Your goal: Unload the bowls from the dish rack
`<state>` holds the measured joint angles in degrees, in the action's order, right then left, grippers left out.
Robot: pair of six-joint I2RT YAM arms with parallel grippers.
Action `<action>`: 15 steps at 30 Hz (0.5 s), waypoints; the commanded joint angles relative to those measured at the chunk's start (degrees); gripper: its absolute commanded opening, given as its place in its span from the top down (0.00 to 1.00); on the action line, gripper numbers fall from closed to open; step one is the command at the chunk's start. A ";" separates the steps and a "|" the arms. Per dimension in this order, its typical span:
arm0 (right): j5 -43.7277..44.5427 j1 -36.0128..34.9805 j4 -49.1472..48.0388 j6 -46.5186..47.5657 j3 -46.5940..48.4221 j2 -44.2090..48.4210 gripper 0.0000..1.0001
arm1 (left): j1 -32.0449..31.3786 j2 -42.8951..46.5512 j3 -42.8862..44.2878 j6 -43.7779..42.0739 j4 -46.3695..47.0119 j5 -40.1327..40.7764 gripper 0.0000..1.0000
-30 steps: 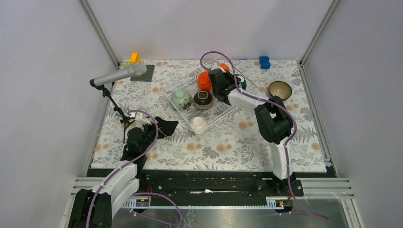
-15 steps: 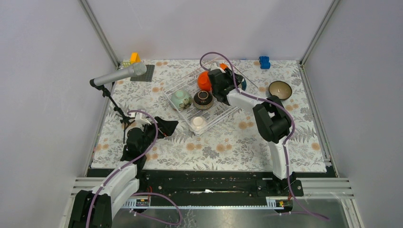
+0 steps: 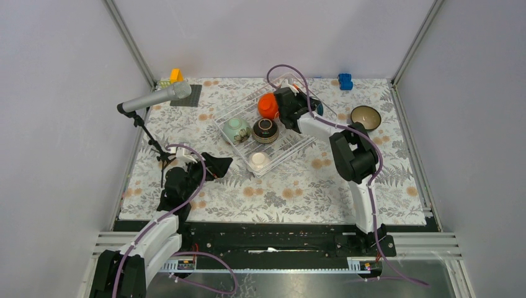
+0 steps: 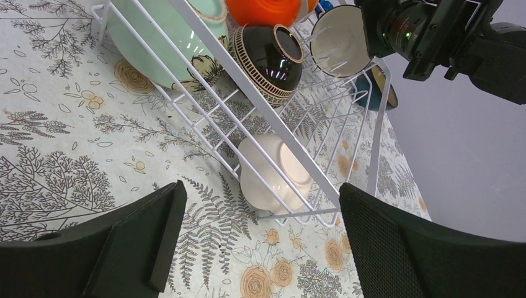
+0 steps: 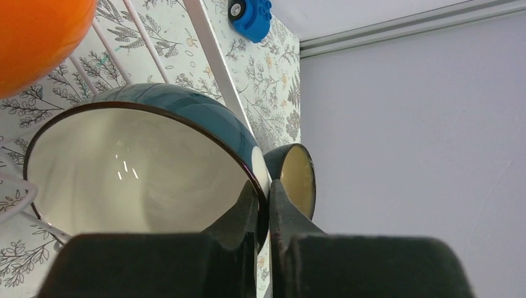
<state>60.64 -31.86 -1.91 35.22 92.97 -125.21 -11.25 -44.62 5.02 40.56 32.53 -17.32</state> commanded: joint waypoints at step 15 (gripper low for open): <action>6.95 -0.02 -2.35 -4.01 2.17 14.16 1.00 | -0.19 0.17 0.16 -0.39 2.08 -0.62 0.01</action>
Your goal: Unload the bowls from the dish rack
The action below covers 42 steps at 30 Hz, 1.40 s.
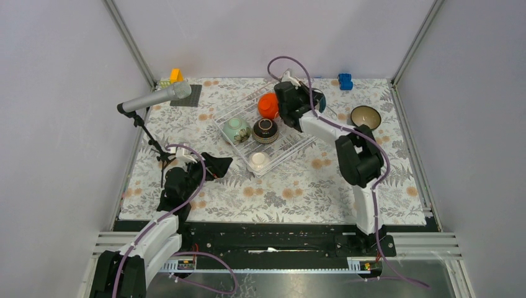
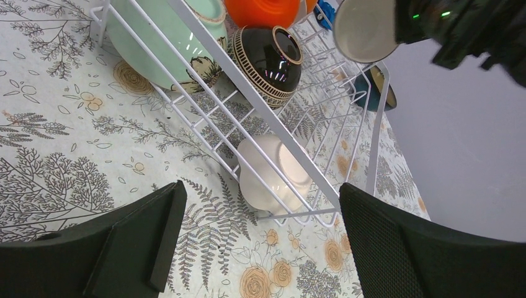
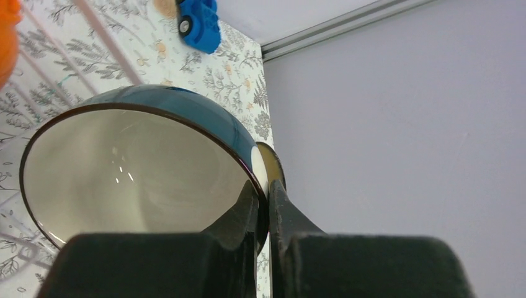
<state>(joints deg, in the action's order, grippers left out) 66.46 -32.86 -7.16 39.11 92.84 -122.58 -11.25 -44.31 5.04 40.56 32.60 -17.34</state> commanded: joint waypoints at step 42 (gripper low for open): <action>-57.63 45.43 40.54 -82.10 -0.30 11.06 1.00 | -0.29 0.73 -0.05 0.40 2.11 -1.03 0.01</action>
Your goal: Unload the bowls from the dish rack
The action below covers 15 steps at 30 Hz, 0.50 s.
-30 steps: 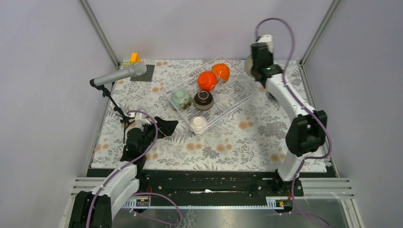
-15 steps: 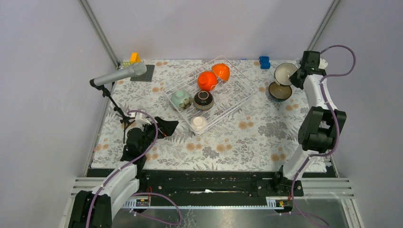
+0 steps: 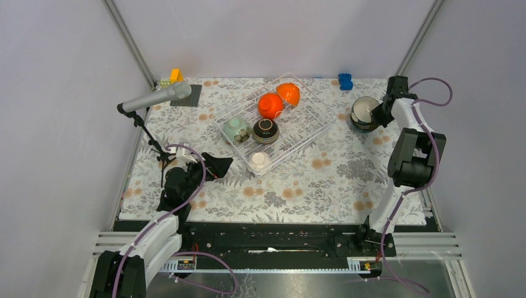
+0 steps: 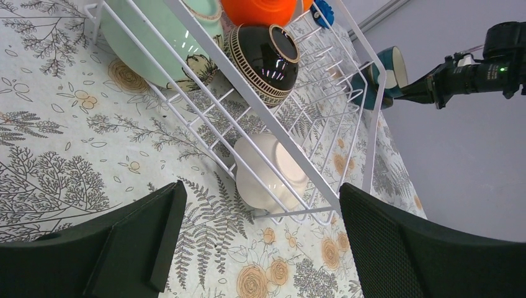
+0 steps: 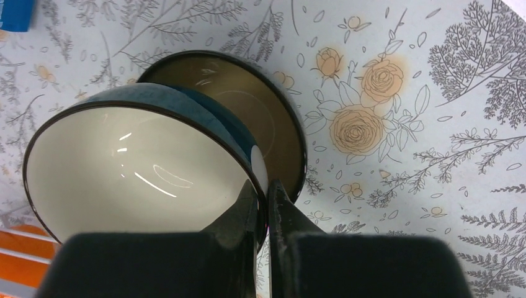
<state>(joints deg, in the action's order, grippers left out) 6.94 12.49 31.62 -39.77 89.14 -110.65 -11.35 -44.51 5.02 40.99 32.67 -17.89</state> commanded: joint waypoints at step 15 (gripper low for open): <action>6.60 0.08 8.18 -3.61 9.11 -5.58 0.83 | -0.16 1.18 -0.01 -0.28 1.61 -0.25 0.01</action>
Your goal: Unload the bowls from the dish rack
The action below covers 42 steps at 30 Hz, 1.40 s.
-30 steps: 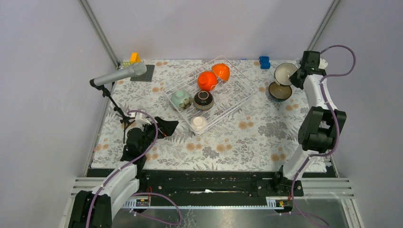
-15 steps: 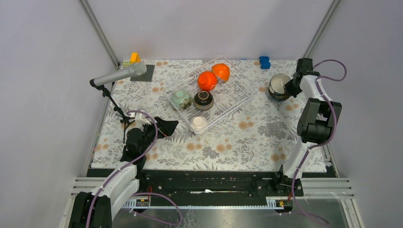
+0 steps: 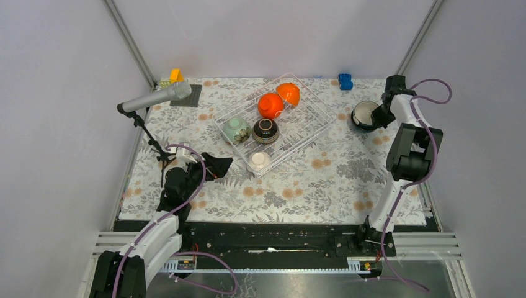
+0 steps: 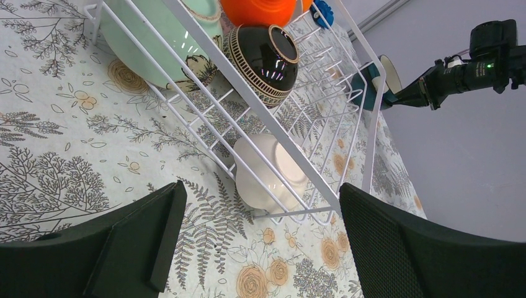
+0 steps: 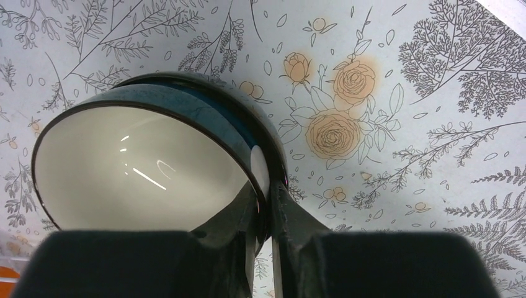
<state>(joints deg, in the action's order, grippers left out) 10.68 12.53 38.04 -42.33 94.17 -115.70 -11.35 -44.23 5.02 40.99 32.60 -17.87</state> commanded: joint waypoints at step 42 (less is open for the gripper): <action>-17.56 -5.66 -15.89 19.07 -15.34 24.67 0.20 | -0.25 0.34 0.17 -0.14 1.43 0.27 0.01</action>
<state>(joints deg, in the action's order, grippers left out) 1.80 11.40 29.82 -31.53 81.62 -97.38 -11.42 -43.86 5.02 40.97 32.51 -17.82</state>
